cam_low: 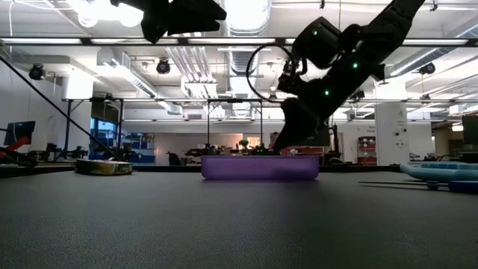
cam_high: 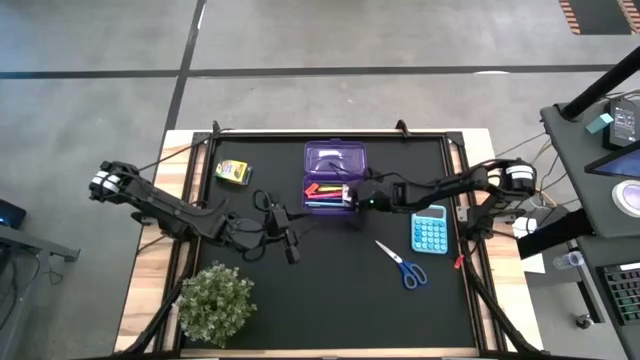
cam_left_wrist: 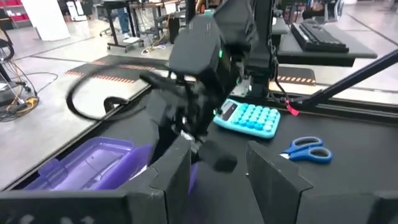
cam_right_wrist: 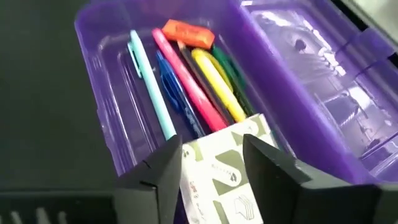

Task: Pack school essentials
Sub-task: Put the blue scissors into the purple box

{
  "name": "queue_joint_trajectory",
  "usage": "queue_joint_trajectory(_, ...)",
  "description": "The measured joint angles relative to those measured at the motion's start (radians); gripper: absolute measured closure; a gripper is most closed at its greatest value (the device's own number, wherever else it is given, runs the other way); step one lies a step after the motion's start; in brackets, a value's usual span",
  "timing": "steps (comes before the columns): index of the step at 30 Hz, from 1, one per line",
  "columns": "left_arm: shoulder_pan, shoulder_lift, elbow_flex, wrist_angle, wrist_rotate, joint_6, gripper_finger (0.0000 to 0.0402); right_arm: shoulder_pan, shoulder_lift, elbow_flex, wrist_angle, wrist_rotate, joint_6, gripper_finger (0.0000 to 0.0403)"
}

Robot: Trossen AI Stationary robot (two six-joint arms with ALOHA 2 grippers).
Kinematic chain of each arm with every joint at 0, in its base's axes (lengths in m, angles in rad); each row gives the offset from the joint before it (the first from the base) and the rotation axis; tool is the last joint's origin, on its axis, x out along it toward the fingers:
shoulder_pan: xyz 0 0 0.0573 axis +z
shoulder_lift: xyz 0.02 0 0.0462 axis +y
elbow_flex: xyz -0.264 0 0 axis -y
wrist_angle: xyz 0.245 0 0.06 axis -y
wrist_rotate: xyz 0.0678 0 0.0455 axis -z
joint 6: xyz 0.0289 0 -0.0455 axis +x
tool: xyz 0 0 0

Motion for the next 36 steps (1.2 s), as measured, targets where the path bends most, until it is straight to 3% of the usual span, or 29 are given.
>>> queue_joint_trajectory(7, -0.003, 0.043, 0.0, 0.007, 0.002, -0.068, 0.0263, 0.049, -0.148, 0.0, -0.045, 0.0, 0.029, 0.0224)
queue_joint_trajectory(14, -0.006, 0.067, 0.0, 0.017, 0.002, -0.104, 0.0263, 0.173, -0.326, 0.0, -0.192, -0.002, 0.137, 0.0237)
queue_joint_trajectory(20, -0.006, 0.08, 0.0, 0.037, 0.002, -0.104, 0.0263, 0.283, -0.392, 0.0, -0.244, -0.01, 0.232, 0.0248)
queue_joint_trajectory(25, -0.006, 0.095, 0.0, 0.056, 0.002, -0.104, 0.0263, 0.318, -0.394, 0.036, -0.354, -0.133, 0.337, 0.0259)
queue_joint_trajectory(36, -0.005, 0.098, 0.0, 0.063, 0.0, -0.052, 0.0263, 0.338, -0.325, 0.177, -0.857, -0.417, 0.59, 0.028)
